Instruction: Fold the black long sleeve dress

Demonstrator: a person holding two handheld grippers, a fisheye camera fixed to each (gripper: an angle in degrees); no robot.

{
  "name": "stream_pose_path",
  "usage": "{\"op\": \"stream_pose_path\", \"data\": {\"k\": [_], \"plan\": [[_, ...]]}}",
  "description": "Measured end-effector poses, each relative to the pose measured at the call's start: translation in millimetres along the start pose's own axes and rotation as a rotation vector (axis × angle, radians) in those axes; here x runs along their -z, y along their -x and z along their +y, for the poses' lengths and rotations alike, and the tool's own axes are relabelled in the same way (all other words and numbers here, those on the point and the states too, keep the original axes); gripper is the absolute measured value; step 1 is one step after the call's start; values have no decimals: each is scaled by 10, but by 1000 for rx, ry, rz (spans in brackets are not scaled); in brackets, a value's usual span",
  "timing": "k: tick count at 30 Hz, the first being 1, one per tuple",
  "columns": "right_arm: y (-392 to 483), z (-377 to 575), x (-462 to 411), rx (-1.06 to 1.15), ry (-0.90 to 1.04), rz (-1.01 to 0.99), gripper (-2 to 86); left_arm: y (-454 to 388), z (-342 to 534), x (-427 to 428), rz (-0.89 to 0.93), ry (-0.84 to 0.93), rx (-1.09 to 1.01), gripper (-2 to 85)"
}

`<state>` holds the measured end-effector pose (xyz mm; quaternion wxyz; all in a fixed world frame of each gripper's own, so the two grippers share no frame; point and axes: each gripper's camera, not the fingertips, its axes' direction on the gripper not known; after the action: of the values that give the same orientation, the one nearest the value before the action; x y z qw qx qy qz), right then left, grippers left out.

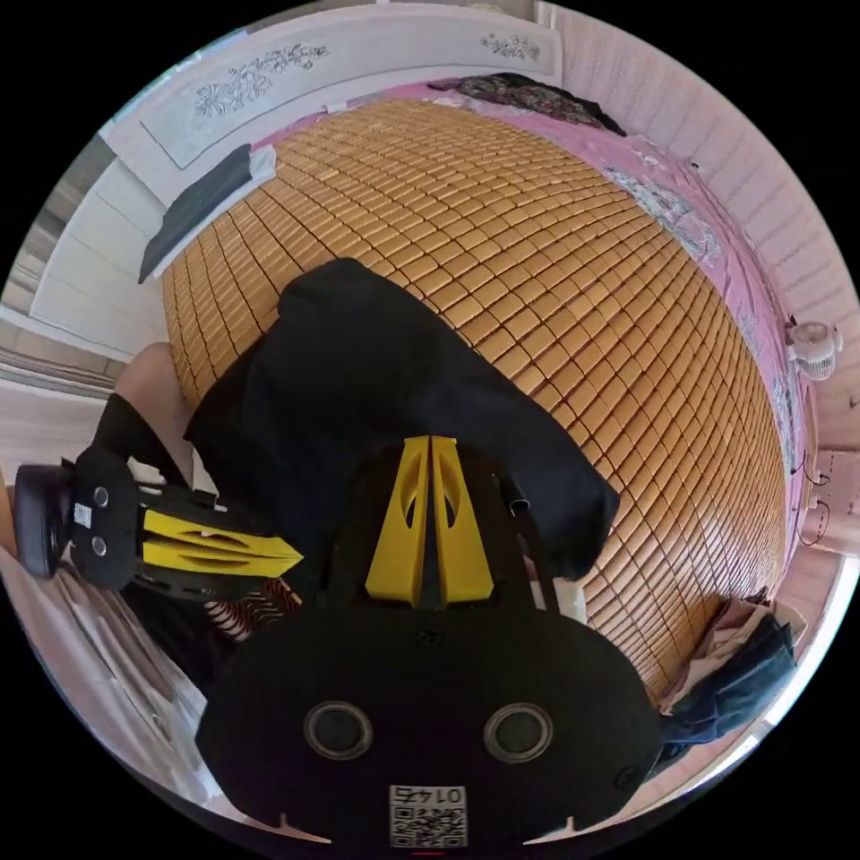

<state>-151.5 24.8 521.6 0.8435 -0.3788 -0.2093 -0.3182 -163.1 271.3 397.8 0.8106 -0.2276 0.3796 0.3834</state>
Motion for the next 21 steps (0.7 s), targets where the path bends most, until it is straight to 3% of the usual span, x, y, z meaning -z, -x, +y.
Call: {"op": "stream_pose_path", "data": {"k": [2,6,10,21], "plan": [[-5,-85,35,53,-28,-23,-9,-4,57,-79,-3,-14,-23,-10],[-82,-268,120,115,95,-90,-10,21,122,-136,17,-43,6,-10],[-156,-363,181,70,12,11,-10,5,148,-207,11,-63,6,-10],[-364,-308,102,53,-21,-23,-9,-13,160,-368,23,-93,19,-9]]}}
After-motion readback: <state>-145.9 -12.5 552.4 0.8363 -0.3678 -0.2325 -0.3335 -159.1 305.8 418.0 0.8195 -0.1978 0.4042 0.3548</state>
